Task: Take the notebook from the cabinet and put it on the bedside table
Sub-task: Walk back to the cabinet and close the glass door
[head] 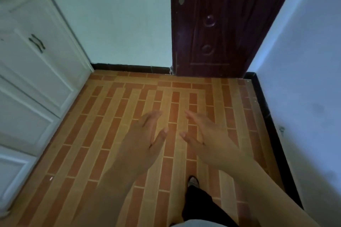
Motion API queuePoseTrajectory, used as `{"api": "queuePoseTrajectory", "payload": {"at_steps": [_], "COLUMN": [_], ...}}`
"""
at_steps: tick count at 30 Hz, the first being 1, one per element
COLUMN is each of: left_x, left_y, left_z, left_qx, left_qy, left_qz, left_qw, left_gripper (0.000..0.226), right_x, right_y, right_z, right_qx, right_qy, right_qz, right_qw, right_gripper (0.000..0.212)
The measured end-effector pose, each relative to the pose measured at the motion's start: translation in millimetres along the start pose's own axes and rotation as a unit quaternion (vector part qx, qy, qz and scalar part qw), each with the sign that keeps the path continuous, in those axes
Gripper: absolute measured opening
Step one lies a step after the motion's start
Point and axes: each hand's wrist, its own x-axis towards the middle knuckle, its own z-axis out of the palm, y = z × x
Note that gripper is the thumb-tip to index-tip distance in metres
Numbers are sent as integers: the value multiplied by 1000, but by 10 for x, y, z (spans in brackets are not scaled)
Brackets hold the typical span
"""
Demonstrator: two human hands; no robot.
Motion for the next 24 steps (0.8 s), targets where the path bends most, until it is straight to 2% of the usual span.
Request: {"api": "queuePoseTrajectory", "payload": {"at_steps": [7,15,24], "left_x": [1107,2570,3403], "left_y": [-610,-1165,-2016], "left_z": [-221,-669,-1194], "left_qx": [19,33,6], "left_qy": [32,65,155], "left_qz": [-30,-81,-180], "left_qw": [999,994,971], "left_gripper": [55,61,56], "right_x": [1447,3299,4941], "right_y": [71,-96,-559], "right_z": [11,-386,-255], "right_qx": [-18,-47,-57], "right_qy": [-26,-68,-155], "right_qz": [-45,-117,-190], "right_qw": [998,990,968], "right_gripper": [62,60,56]}}
